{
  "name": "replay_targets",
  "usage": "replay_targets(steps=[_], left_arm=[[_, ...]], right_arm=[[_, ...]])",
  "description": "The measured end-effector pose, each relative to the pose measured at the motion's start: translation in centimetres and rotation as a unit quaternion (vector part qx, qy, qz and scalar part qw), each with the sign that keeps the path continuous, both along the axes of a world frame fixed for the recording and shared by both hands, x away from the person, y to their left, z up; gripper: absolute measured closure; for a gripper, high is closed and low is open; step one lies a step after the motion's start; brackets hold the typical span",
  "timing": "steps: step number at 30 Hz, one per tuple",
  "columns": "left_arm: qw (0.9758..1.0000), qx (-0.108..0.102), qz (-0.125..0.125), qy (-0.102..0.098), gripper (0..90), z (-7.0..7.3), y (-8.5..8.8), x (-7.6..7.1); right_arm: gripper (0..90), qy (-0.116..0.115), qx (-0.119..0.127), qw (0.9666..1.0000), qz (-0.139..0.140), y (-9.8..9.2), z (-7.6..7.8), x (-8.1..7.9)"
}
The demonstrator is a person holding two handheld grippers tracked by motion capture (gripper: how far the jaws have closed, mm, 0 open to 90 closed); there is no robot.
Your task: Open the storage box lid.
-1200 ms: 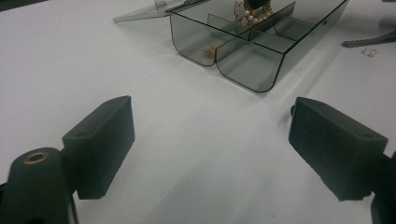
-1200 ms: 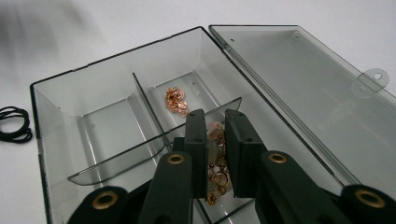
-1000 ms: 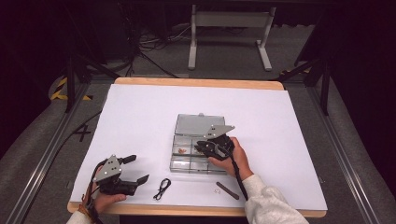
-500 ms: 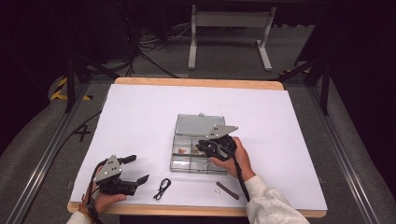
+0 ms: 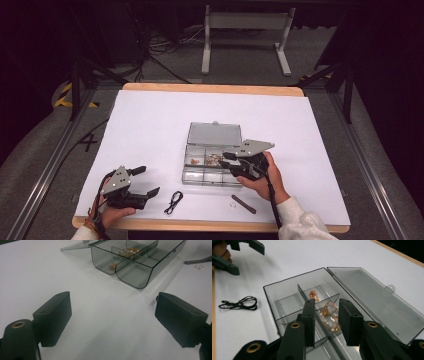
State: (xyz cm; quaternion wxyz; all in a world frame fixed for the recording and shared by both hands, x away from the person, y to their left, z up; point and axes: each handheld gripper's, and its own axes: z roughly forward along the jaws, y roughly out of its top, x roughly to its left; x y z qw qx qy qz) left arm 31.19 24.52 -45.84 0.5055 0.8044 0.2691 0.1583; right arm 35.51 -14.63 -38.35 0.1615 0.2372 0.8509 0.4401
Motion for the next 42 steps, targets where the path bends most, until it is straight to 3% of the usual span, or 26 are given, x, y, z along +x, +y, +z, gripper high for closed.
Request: replay_targets(steps=[8, 17, 21, 27, 33, 42], left_arm=[[1.0000, 0.008, 0.000, 0.003, 14.6, 0.0, -0.1, 0.1], [0.9999, 0.012, -0.001, 0.004, 14.8, 0.1, -0.2, 0.2], [0.9999, 0.011, -0.002, 0.008, 14.8, 0.1, -0.3, 0.2], [0.9998, 0.019, -0.003, 0.000, 14.8, 0.1, -0.3, 0.2], [0.9999, 0.016, -0.003, 0.003, 15.0, 0.1, -0.3, 0.1], [0.9999, 0.015, -0.004, 0.002, 15.1, 0.0, -0.3, 0.1]], right_arm=[[72.1, -0.006, -0.009, 0.9999, 0.014, -1.8, -0.2, -3.2], [79.8, 0.010, -0.005, 0.9997, 0.020, -3.6, -1.2, -6.7], [82.7, 0.028, -0.021, 0.9990, 0.029, -3.7, -2.6, -8.3], [83.6, 0.055, -0.036, 0.9971, 0.038, -3.1, -4.1, -8.9], [81.9, 0.065, -0.061, 0.9950, 0.044, -2.3, -5.2, -8.8], [80.9, 0.071, -0.074, 0.9943, 0.028, -2.1, -6.1, -8.3]])
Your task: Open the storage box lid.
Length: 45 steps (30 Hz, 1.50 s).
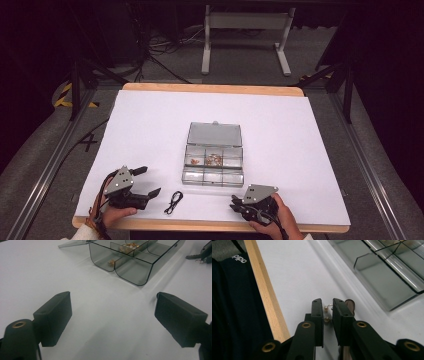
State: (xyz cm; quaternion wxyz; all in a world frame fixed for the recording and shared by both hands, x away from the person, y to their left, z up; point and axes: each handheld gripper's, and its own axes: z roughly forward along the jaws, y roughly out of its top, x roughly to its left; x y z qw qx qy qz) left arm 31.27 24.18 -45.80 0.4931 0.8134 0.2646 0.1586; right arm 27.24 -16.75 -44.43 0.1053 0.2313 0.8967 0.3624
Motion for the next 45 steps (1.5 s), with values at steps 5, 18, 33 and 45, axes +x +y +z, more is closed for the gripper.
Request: replay_targets(steps=[5, 18, 33, 45], left_arm=[[1.0000, 0.000, 0.000, 0.001, 15.1, 0.0, 0.0, 0.0], [1.0000, 0.001, -0.001, -0.001, 15.3, 0.0, 0.1, 0.1], [1.0000, -0.002, -0.001, 0.001, 15.3, 0.0, 0.0, 0.0], [1.0000, -0.004, 0.000, 0.003, 15.3, 0.0, 0.1, 0.0]], right_arm=[[82.9, -0.002, -0.001, 1.0000, -0.004, -0.1, -0.1, 0.1], [86.3, -0.002, 0.020, 0.9998, 0.005, -0.2, 0.6, 0.0], [86.3, -0.018, 0.041, 0.9989, 0.012, -0.4, 1.8, -0.1], [86.3, -0.024, 0.054, 0.9982, 0.011, -0.8, 2.4, 0.0]])
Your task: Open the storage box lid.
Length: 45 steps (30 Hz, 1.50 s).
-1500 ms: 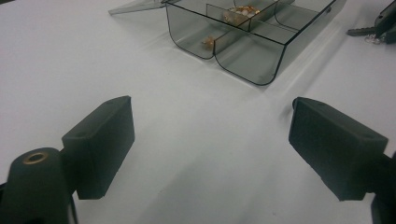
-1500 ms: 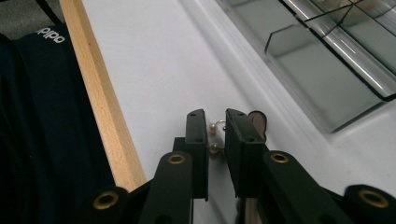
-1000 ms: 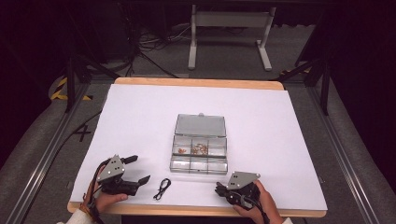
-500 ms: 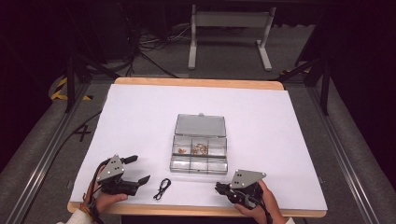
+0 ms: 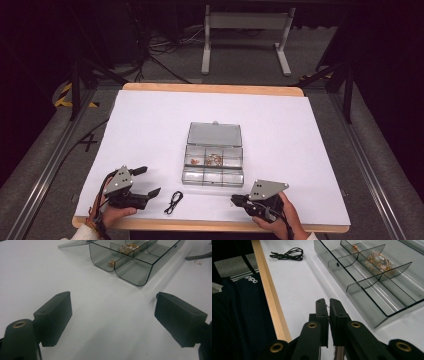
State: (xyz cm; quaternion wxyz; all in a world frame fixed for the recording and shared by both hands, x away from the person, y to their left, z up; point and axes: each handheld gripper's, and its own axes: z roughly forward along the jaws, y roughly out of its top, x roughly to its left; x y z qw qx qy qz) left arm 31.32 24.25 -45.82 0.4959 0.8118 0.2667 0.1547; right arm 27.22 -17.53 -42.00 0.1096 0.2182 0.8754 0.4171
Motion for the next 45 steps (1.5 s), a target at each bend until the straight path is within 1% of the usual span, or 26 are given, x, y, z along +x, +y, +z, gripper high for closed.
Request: replay_targets(steps=[19, 23, 31, 38, 45], left_arm=[[1.0000, 0.001, 0.001, 0.001, 15.3, 0.0, 0.0, 0.0], [1.0000, 0.001, 0.001, 0.001, 15.3, 0.0, 0.0, 0.0], [1.0000, 0.001, 0.001, 0.002, 15.4, 0.0, 0.0, 0.0], [1.0000, 0.000, 0.001, 0.001, 15.4, 0.0, 0.0, 0.0], [1.0000, 0.001, 0.002, 0.001, 15.4, 0.0, 0.0, 0.0]], right_arm=[[86.3, -0.013, 0.012, 0.9998, -0.005, -0.4, 0.8, 0.4], [86.3, -0.015, 0.020, 0.9997, -0.009, -0.6, 1.1, 0.8], [86.3, -0.024, 0.027, 0.9992, -0.015, -0.7, 1.8, 1.4], [86.3, -0.026, 0.033, 0.9989, -0.019, -0.9, 2.2, 2.0], [86.3, -0.034, 0.035, 0.9983, -0.030, -1.1, 2.7, 3.2]])
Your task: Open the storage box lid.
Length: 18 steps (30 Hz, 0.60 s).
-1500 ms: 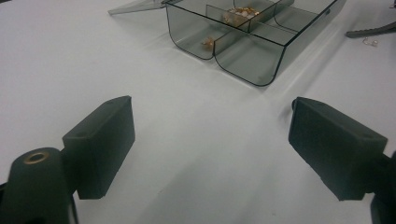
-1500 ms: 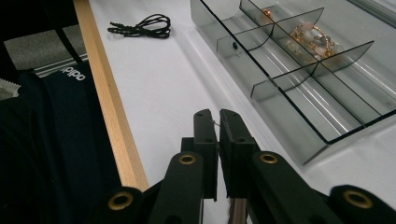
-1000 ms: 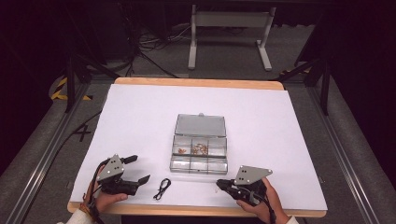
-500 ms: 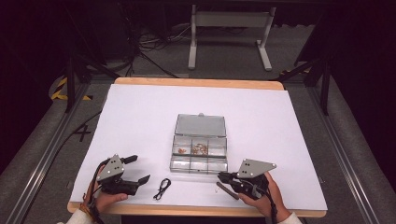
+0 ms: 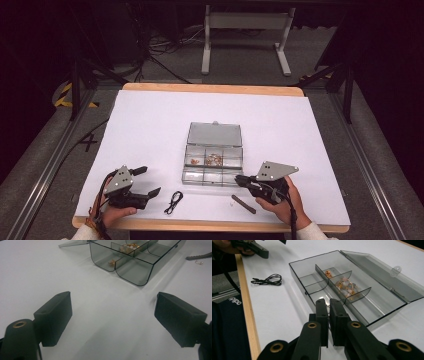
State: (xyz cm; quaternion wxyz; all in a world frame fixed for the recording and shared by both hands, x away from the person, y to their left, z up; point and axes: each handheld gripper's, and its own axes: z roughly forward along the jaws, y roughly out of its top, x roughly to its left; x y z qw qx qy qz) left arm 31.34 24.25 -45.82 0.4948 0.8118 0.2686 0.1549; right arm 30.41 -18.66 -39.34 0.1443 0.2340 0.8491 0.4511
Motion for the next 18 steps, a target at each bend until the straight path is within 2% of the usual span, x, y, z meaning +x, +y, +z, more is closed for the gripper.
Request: replay_targets(steps=[18], left_arm=[[1.0000, -0.003, 0.003, 0.000, 15.5, 0.0, 0.0, 0.0]], right_arm=[[86.4, -0.002, 0.001, 0.9996, -0.027, 0.1, -0.1, 3.7]])
